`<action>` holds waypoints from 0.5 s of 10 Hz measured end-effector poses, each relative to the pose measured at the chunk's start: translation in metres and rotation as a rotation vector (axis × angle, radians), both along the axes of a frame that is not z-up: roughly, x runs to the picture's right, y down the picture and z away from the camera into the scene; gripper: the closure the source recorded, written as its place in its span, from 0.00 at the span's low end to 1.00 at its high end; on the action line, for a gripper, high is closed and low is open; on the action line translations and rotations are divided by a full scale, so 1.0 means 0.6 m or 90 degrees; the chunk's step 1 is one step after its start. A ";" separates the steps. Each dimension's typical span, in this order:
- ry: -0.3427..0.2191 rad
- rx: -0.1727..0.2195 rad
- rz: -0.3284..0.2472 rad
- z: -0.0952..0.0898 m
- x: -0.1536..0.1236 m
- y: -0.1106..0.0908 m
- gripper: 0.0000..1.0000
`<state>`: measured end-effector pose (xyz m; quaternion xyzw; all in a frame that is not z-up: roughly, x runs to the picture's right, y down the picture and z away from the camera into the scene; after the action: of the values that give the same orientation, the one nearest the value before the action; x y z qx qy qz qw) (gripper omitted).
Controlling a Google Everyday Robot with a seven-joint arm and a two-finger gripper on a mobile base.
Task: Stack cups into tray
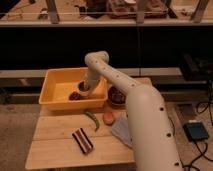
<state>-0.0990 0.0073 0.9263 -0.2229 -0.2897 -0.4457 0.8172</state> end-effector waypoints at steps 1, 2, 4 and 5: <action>0.000 -0.002 0.001 0.002 0.001 0.003 0.37; 0.003 -0.006 0.007 0.003 0.002 0.006 0.26; 0.013 0.002 0.004 -0.003 0.004 0.003 0.20; 0.019 0.011 -0.001 -0.009 0.004 -0.003 0.20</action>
<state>-0.0966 0.0053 0.9211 -0.2225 -0.2732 -0.4455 0.8230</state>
